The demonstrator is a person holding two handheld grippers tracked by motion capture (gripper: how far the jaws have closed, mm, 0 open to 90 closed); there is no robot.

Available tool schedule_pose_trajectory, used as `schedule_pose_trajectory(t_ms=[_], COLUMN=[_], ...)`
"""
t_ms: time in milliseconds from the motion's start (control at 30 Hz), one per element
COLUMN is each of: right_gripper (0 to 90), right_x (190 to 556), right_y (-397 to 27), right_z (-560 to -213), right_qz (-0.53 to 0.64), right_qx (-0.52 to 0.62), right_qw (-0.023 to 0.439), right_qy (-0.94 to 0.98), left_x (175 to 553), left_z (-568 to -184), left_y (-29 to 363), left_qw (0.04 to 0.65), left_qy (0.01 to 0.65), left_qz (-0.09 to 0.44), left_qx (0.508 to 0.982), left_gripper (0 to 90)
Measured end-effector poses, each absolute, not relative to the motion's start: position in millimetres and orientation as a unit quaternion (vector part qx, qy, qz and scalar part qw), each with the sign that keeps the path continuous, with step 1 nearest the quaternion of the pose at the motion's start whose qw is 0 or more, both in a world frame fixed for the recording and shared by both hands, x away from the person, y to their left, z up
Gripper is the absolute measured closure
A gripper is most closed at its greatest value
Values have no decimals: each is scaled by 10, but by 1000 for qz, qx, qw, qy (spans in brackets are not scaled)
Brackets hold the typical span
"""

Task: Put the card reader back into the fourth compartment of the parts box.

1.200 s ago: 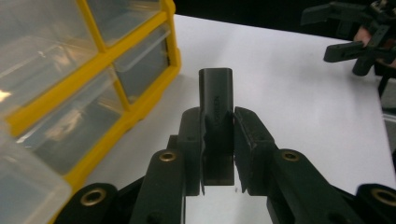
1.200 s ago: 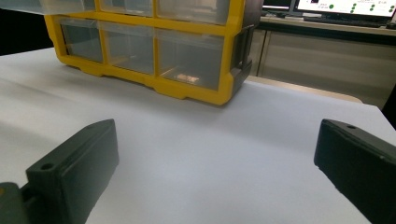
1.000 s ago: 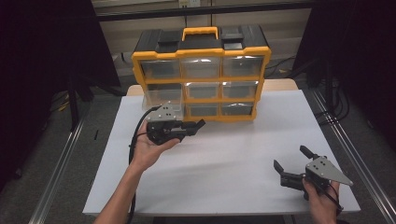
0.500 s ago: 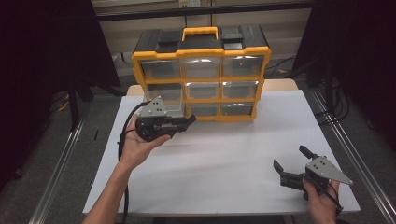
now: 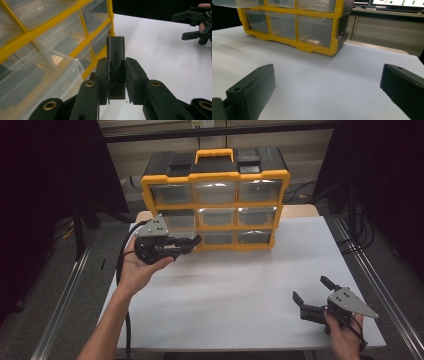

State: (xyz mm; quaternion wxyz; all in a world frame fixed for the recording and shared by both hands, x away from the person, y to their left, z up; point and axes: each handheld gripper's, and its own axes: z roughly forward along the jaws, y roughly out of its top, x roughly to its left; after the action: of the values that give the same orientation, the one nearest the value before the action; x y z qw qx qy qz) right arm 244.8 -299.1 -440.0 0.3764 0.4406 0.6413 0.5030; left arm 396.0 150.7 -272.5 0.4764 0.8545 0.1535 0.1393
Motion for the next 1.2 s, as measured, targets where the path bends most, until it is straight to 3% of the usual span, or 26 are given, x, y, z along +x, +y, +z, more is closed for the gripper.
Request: schedule_pose_trajectory(t_ms=[833,1200], right_gripper=[1,1], right_x=[2451,2453], right_y=[-2986,-2990], right_z=[-4400,-4400], right_qz=[503,502], right_qx=[443,445], right_qw=[379,380], right_qy=[638,637], left_x=[4070,4225], left_z=[-2385,-2240], left_y=[1788,1880], left_qw=[474,442], left_qy=[178,205], left_qz=[171,177], left_qx=[845,855], left_gripper=[739,738])
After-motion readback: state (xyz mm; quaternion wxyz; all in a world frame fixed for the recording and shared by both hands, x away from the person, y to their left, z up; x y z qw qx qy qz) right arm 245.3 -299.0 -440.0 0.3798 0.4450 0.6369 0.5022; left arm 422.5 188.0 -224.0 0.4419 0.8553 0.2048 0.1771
